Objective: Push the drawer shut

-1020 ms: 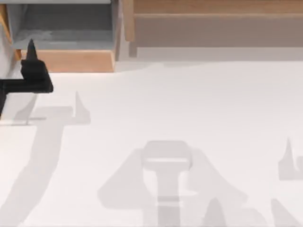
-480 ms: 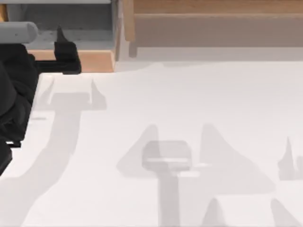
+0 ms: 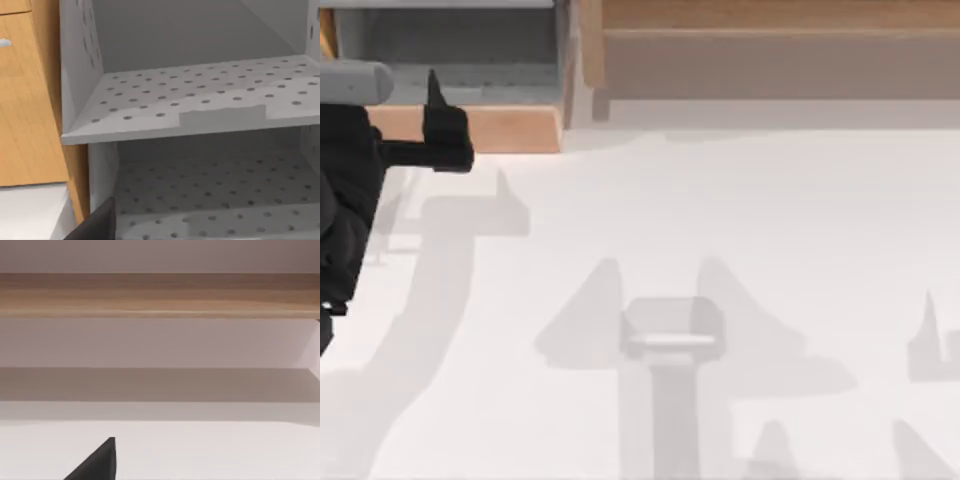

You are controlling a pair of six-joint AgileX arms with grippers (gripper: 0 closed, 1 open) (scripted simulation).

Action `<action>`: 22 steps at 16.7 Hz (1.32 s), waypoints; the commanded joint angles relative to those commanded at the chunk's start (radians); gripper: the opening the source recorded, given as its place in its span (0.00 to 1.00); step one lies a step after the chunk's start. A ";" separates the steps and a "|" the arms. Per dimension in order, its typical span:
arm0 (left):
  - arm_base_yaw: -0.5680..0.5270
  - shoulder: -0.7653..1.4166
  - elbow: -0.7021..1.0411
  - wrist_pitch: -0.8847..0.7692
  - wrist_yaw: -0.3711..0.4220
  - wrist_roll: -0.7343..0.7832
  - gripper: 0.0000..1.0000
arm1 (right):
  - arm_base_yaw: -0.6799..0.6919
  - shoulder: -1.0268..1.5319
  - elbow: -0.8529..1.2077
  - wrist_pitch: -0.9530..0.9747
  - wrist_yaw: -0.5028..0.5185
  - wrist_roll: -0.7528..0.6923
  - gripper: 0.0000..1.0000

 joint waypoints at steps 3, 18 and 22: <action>0.118 0.067 -0.047 0.070 0.117 0.158 1.00 | 0.000 0.000 0.000 0.000 0.000 0.000 1.00; 0.883 0.572 -0.100 0.594 0.923 1.267 1.00 | 0.000 0.000 0.000 0.000 0.000 0.000 1.00; 0.992 0.660 -0.030 0.683 1.033 1.440 1.00 | 0.000 0.000 0.000 0.000 0.000 0.000 1.00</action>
